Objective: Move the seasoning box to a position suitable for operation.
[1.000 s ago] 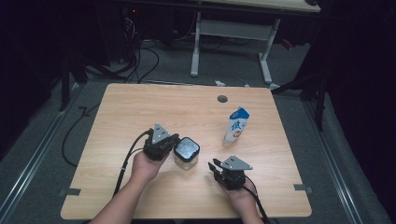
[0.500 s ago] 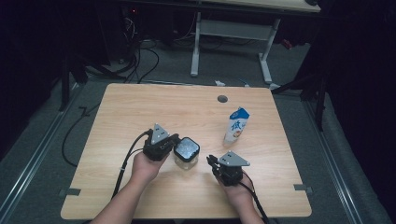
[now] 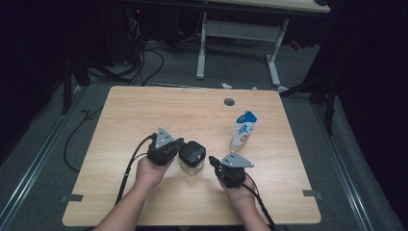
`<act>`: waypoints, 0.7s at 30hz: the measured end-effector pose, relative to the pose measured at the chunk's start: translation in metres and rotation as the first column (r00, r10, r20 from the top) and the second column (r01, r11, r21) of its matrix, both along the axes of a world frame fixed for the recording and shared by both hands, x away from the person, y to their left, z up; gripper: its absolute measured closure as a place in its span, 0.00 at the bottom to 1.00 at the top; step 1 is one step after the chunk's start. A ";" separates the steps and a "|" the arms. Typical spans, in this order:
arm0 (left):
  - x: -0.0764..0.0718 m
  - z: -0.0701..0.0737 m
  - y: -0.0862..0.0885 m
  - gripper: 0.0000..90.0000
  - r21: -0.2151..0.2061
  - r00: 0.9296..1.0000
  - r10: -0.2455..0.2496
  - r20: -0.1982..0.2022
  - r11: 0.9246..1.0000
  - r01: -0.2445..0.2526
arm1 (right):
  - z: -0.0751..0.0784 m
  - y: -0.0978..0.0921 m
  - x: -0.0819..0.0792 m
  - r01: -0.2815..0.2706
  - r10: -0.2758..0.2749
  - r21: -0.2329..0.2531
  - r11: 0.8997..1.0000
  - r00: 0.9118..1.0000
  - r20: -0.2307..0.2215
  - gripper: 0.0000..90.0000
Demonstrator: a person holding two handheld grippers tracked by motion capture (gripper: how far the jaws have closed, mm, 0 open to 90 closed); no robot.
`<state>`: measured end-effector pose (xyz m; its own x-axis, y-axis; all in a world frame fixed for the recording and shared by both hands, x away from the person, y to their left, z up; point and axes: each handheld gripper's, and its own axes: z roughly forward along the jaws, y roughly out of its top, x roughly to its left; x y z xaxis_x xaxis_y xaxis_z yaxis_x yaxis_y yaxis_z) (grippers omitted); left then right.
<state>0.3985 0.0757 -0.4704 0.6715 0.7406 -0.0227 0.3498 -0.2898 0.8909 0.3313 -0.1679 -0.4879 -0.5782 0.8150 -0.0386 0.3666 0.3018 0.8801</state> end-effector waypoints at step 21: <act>-0.001 0.002 0.004 1.00 -0.007 1.000 -0.002 0.003 1.000 0.003 | 0.010 0.017 0.011 -0.017 0.017 0.014 1.000 1.000 0.012 1.00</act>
